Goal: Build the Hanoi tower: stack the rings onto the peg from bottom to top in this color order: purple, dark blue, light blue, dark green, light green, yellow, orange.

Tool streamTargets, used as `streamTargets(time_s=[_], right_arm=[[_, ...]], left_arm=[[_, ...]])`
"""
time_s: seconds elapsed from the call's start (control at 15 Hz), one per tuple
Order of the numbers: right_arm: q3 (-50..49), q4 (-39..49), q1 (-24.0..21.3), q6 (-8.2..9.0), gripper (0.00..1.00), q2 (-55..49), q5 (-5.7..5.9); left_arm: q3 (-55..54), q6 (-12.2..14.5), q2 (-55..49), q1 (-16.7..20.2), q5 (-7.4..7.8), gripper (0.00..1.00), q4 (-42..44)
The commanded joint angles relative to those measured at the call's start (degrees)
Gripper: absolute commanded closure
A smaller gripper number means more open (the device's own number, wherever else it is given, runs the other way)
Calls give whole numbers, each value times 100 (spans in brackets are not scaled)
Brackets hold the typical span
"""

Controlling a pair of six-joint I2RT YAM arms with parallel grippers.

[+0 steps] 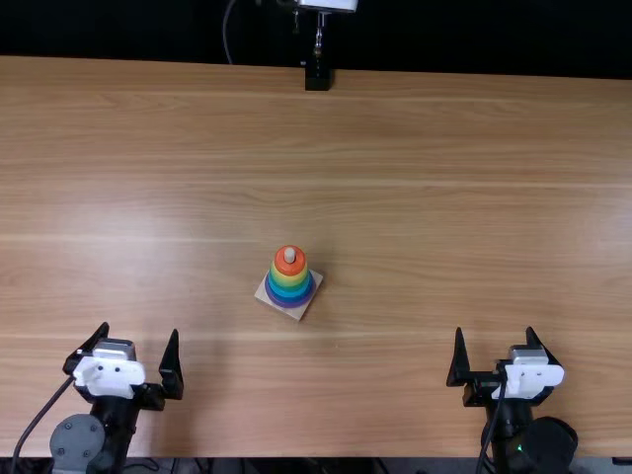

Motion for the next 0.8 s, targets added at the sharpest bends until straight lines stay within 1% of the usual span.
streamTargets(time_s=[0.0, 0.07, 0.73], right_arm=[[-331, -406, -61, -9, 0, -73, 62], [-331, -406, -61, -9, 0, -73, 62], [-331, -416, -61, -9, 0, -73, 62]], left_arm=[[-534, 279, -62, -23, 48, 0, -739], [-534, 268, -62, -15, 48, 0, -855], [-534, 310, -62, -15, 48, 0, -844]])
